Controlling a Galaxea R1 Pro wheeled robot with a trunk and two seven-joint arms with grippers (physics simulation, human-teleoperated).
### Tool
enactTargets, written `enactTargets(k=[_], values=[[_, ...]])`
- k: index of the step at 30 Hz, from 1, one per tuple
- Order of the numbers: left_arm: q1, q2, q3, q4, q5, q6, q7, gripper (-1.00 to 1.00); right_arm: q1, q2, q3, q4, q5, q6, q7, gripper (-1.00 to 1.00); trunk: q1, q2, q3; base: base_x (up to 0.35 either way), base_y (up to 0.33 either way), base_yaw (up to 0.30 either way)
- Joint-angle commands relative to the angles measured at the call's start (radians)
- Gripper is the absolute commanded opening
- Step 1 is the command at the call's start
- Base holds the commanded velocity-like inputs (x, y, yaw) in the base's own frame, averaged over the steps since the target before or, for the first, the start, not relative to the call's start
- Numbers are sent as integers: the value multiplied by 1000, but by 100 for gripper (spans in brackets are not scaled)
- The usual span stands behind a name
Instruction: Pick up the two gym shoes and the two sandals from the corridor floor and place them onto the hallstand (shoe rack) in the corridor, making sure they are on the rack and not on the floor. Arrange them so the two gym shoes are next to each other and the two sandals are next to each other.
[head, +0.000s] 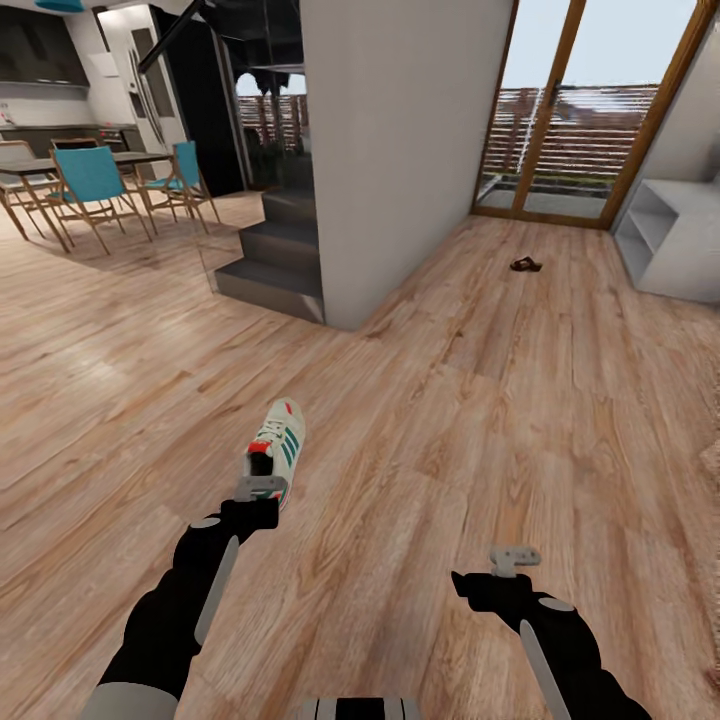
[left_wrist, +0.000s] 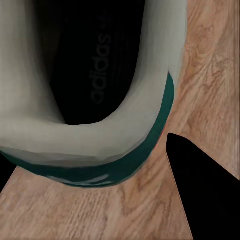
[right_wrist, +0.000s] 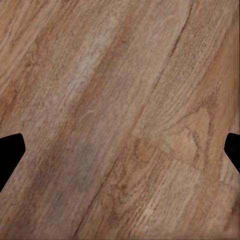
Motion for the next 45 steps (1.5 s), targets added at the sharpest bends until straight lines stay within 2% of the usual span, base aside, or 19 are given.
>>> enactTargets(k=[1,10,20,30,45], values=[[0,0,1,-1,1,5,-1,-100,0,-1,1,-1,-7,4,-3,100,0,0,1,0,0,-185],[0,0,0,-1,1,5,-1,-100,0,-1,1,-1,-7,4,-3,100,0,0,13,18,-14,-185],[0,-8,0,18,1,5,-1,-100,-1,-1,1,-1,-7,4,-3,100,0,0,27,164,-271,-185],[0,-8,1,20,1,4,-1,-100,-1,-1,2,0,-7,4,-3,100,0,0,41,256,-278,-184],[0,-8,1,20,1,4,-1,-100,0,-1,2,0,-7,4,-3,100,0,0,62,342,-21,-181]])
